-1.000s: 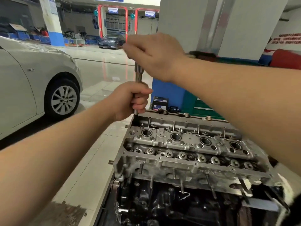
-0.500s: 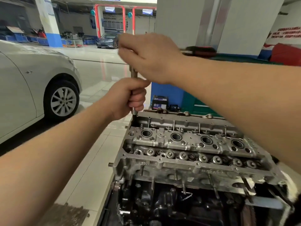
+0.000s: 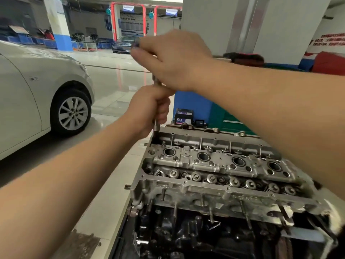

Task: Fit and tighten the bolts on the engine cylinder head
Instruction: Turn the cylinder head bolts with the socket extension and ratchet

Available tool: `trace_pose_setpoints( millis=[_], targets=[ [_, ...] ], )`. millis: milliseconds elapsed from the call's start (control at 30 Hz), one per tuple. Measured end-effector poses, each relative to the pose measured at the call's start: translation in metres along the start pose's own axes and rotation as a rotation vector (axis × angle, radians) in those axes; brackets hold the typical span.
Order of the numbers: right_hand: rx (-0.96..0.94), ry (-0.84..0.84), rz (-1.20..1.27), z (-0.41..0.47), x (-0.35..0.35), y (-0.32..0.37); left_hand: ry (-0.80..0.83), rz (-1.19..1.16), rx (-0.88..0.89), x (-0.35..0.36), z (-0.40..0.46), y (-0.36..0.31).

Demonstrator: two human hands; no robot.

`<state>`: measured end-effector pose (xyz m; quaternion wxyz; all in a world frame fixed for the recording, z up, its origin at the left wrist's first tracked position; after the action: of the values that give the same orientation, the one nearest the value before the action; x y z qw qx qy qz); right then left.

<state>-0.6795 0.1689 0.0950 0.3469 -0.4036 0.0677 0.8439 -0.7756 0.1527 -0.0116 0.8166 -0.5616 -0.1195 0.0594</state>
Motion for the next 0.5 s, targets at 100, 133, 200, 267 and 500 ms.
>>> trace_pose_setpoints(
  millis=[100,133,200,267,500],
  targets=[
    [0.005,0.114,0.337,-0.005,0.007,-0.015,0.311,-0.072,-0.088,-0.012,0.005,-0.006],
    [0.033,0.130,0.324,-0.003,0.009,-0.015,0.275,-0.054,-0.085,-0.011,0.006,-0.004],
    [0.078,0.129,0.061,0.005,0.009,-0.011,0.090,0.065,-0.005,-0.003,0.005,-0.003],
    [0.121,0.116,-0.286,0.011,0.007,0.000,-0.102,0.159,0.087,0.007,0.002,-0.001],
    [-0.074,0.054,-0.009,0.005,-0.001,-0.009,-0.307,0.147,0.116,0.015,-0.004,0.021]
  ],
)
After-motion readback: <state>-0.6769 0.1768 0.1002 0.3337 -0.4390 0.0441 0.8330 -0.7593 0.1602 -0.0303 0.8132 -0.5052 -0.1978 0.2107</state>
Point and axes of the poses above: each hand's wrist, its own z-axis towards the middle knuckle, its own x-axis out of the palm, y = z × x, the point moved 1 cm from there along z, towards the middle knuckle, and after that the axes turned 6 degrees about x, right-handed, at the moved point
